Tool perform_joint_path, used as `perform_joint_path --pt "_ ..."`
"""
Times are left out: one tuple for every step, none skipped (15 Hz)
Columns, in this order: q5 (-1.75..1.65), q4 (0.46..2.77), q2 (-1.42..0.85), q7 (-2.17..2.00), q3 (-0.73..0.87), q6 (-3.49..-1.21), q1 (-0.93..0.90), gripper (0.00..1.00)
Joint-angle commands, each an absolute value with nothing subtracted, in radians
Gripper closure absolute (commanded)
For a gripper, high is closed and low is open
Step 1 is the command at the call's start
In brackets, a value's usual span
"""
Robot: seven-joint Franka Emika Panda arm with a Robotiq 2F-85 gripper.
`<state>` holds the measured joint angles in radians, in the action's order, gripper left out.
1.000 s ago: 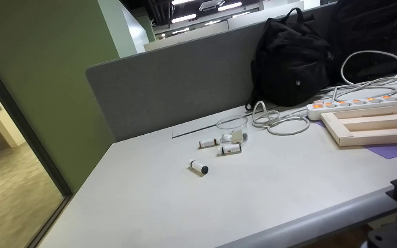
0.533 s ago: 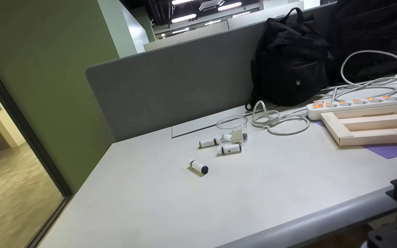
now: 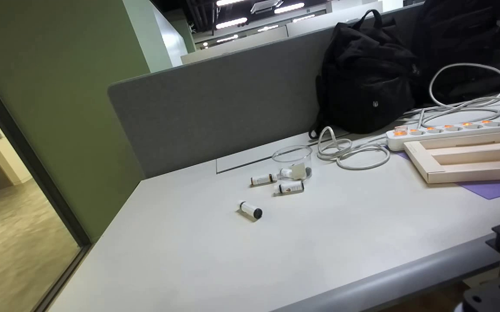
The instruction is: Turn off the first switch from the right
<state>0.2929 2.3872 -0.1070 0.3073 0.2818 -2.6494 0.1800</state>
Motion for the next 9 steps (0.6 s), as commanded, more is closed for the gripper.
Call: perform_joint_path --pt "0.362 2.375 -0.273 0.288 0.213 -2.761 0.228 0.55" --pt "0.409 2.359 -0.323 0.313 0.225 -2.778 0.208 0.62" --pt "0.441 2.345 -0.362 0.325 0.204 -2.796 0.223 0.67" --pt "0.485 2.331 -0.400 0.348 0.180 -2.818 0.239 0.75" --pt "0.517 2.313 -0.432 0.360 0.160 -2.833 0.251 0.81" --pt "0.540 2.287 -0.465 0.370 0.142 -2.835 0.261 0.90" --pt "0.553 2.264 -0.491 0.374 0.130 -2.838 0.268 0.96" --pt "0.556 2.238 -0.518 0.374 0.124 -2.839 0.270 0.99" --pt "0.553 2.215 -0.541 0.368 0.124 -2.838 0.270 1.00"
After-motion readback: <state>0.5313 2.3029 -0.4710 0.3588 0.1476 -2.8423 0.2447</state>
